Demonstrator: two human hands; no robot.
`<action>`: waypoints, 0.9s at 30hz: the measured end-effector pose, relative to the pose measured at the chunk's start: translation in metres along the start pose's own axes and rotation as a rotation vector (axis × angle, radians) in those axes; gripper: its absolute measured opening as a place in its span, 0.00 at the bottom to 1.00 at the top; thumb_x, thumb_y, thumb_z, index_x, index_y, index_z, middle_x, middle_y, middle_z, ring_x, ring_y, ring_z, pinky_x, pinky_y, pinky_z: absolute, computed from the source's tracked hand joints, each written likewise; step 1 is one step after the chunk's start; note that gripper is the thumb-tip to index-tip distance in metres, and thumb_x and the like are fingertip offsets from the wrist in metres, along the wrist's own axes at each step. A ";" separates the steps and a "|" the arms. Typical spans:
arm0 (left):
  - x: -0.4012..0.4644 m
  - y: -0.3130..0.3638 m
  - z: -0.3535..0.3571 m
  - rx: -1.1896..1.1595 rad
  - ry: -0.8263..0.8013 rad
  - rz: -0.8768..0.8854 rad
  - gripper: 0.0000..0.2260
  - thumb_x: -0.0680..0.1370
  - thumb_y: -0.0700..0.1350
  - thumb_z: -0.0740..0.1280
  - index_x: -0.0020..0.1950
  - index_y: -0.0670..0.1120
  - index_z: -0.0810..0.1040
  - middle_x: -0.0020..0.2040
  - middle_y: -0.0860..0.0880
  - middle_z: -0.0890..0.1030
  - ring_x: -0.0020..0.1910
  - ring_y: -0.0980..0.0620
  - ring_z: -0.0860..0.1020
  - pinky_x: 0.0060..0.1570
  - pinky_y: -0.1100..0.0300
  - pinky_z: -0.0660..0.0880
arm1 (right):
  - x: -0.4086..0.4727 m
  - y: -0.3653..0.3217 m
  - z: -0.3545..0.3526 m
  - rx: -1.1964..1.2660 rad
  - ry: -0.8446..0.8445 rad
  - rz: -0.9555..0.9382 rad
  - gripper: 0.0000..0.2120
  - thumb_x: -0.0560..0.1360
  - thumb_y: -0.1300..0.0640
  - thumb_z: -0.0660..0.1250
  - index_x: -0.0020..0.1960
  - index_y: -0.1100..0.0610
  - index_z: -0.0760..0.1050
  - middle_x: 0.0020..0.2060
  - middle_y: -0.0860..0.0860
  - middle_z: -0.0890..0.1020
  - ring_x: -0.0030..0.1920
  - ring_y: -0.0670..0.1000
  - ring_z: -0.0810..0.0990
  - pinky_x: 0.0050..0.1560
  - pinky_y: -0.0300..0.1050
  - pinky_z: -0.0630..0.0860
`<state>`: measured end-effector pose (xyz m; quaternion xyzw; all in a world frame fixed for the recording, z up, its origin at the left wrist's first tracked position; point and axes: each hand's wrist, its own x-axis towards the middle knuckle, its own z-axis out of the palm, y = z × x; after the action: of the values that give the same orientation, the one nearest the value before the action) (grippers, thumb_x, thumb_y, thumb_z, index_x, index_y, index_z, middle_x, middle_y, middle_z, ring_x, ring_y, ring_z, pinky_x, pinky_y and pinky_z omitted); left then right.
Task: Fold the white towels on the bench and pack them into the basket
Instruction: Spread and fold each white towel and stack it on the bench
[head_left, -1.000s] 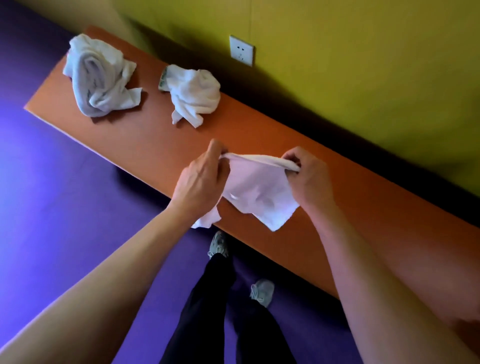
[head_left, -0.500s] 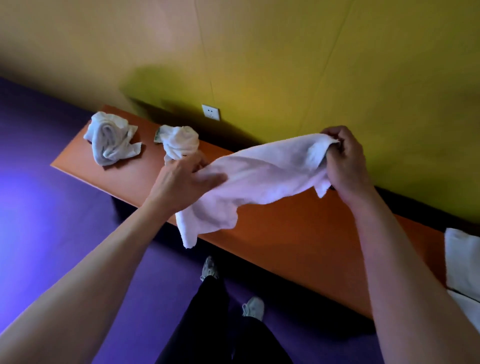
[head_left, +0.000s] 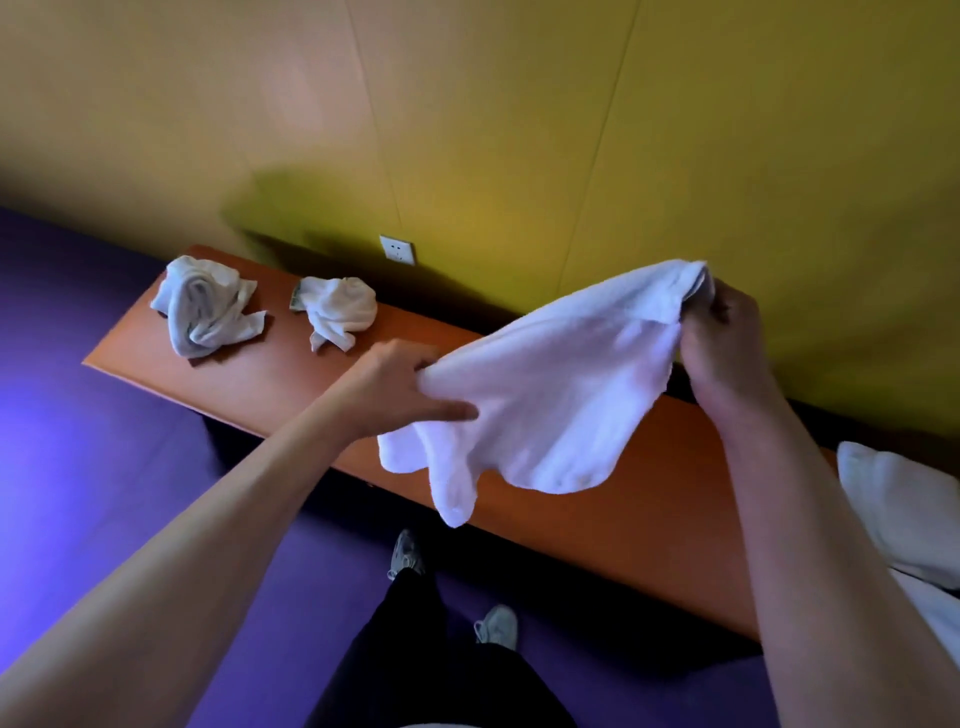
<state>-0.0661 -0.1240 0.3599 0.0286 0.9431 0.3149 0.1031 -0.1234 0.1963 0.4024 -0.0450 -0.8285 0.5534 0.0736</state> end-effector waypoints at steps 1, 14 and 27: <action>0.001 -0.007 0.009 0.088 -0.087 -0.031 0.24 0.62 0.64 0.78 0.34 0.45 0.74 0.27 0.54 0.70 0.27 0.55 0.65 0.27 0.59 0.65 | -0.002 -0.002 0.000 0.093 0.034 0.031 0.24 0.81 0.50 0.61 0.41 0.72 0.64 0.33 0.56 0.64 0.32 0.46 0.61 0.30 0.43 0.56; -0.057 -0.123 0.091 0.109 -0.150 -0.378 0.08 0.73 0.50 0.73 0.39 0.58 0.75 0.40 0.51 0.81 0.43 0.43 0.80 0.41 0.52 0.76 | -0.013 0.081 -0.083 0.304 0.488 0.192 0.08 0.77 0.52 0.69 0.52 0.54 0.83 0.45 0.48 0.85 0.47 0.45 0.83 0.47 0.42 0.78; -0.032 -0.162 0.041 0.166 0.259 -0.418 0.09 0.77 0.37 0.65 0.54 0.46 0.80 0.52 0.43 0.76 0.48 0.38 0.76 0.47 0.51 0.70 | -0.090 0.170 -0.070 -0.070 0.572 0.538 0.11 0.81 0.52 0.66 0.43 0.57 0.78 0.31 0.48 0.75 0.32 0.42 0.71 0.29 0.30 0.65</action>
<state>-0.0243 -0.2331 0.2363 -0.1991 0.9564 0.2094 0.0418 -0.0243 0.3110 0.2656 -0.4152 -0.7515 0.4895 0.1521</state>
